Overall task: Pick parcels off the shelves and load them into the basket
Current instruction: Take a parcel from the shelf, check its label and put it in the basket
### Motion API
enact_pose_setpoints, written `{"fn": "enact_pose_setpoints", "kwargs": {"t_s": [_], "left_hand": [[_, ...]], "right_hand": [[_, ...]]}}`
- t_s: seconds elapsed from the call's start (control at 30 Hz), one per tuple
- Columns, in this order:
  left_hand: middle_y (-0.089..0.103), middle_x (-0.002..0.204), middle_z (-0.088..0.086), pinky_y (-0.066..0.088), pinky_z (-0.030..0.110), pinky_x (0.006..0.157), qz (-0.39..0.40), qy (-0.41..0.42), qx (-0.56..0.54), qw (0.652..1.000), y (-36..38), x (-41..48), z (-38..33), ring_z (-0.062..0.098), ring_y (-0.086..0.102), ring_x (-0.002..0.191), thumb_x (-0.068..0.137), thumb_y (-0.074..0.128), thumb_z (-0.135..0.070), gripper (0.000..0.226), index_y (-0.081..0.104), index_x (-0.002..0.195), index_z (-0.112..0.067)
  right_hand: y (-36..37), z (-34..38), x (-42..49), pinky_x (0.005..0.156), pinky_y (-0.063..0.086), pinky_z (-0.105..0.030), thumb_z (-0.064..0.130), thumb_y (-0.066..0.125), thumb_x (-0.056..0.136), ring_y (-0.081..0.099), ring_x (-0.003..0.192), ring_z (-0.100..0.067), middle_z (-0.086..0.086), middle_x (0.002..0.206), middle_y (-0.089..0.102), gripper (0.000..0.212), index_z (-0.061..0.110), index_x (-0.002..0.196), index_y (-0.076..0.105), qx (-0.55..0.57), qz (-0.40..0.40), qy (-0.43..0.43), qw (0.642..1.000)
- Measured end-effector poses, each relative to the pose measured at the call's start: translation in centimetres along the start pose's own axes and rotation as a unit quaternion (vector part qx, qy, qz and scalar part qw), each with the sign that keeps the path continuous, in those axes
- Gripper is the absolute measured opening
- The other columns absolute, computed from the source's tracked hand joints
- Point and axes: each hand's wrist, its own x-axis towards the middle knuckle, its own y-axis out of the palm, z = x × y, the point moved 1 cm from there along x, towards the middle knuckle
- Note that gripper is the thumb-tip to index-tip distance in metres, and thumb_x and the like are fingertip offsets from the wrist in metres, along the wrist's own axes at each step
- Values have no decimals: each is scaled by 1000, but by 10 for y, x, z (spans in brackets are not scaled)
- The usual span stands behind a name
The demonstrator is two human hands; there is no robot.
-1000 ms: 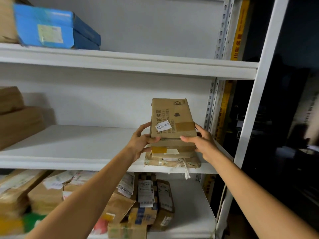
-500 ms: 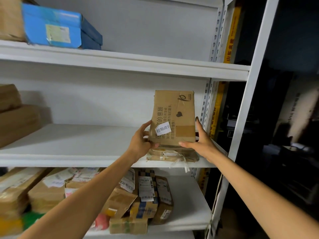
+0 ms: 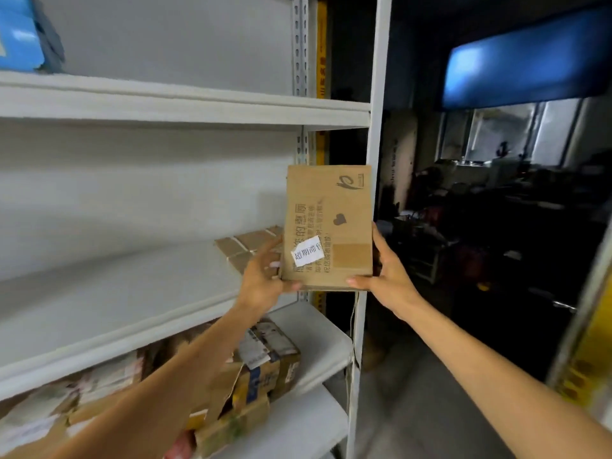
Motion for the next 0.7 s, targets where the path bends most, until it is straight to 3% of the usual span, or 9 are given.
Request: {"fn": "enact_pose_setpoints", "kwargs": {"t_s": [0.07,0.17,0.3,0.37,0.43,0.5,0.57,0.6,0.7], "left_hand": [[62,104,-9,56,30,80,44,-5,16,999,15,-15,0,10,58,100,57,78,20,98,43,138,-23],[63,105,-5,55,19,70,92,-23,-13,995,38,-37,8,7,59,96,56,79,19,98,43,137,-25],[63,114,4,55,44,87,149,-49,-21,987,68,-57,24,24,60,108,47,87,5,98,51,124,-44],[60,115,-4,52,31,88,188,-46,-16,981,87,-72,26,18,56,109,49,87,0,97,50,127,-43],[55,111,-13,47,20,87,233,-54,-29,971,107,-88,27,9,52,106,60,81,9,92,44,130,-38],[57,116,-9,47,34,99,278,-65,-33,958,125,-100,35,12,52,112,62,81,9,94,41,132,-42],[61,121,0,47,44,101,317,-75,-29,945,138,-111,45,17,55,117,59,84,0,98,40,131,-51],[63,120,1,48,41,100,338,-81,-30,937,144,-116,52,15,56,116,60,84,-1,100,38,132,-52],[64,110,-11,50,13,81,388,-100,-23,916,161,-130,64,-5,58,100,69,78,7,101,29,141,-45]], "right_hand": [[-11,-2,-25,108,34,-25,-12,76,69,37,131,-5,16,140,44,114,36,153,16,-9,-16,34,999],[-30,-9,-61,111,34,-29,-12,77,68,40,131,-6,13,142,47,115,37,153,16,-29,-39,71,996],[-51,-17,-110,110,39,-35,-12,78,68,47,124,-6,12,131,54,114,37,151,18,-39,-88,108,990],[-65,-23,-136,109,41,-41,-9,80,67,48,125,-8,12,129,56,115,39,151,18,-52,-111,125,985],[-79,-28,-162,108,42,-43,-5,81,67,48,125,-10,13,128,56,113,42,150,20,-72,-128,134,980],[-90,-31,-186,106,44,-41,-3,80,70,47,123,-9,17,125,54,109,43,148,20,-80,-148,158,973],[-96,-36,-210,103,47,-42,-3,79,71,46,124,-11,14,127,52,106,49,145,23,-79,-163,176,968],[-98,-37,-221,101,48,-46,-4,79,71,46,127,-15,10,131,51,106,52,143,25,-76,-169,180,966],[-100,-40,-251,93,53,-48,-7,76,72,47,126,-20,7,134,49,102,50,143,28,-83,-192,189,959]]}}
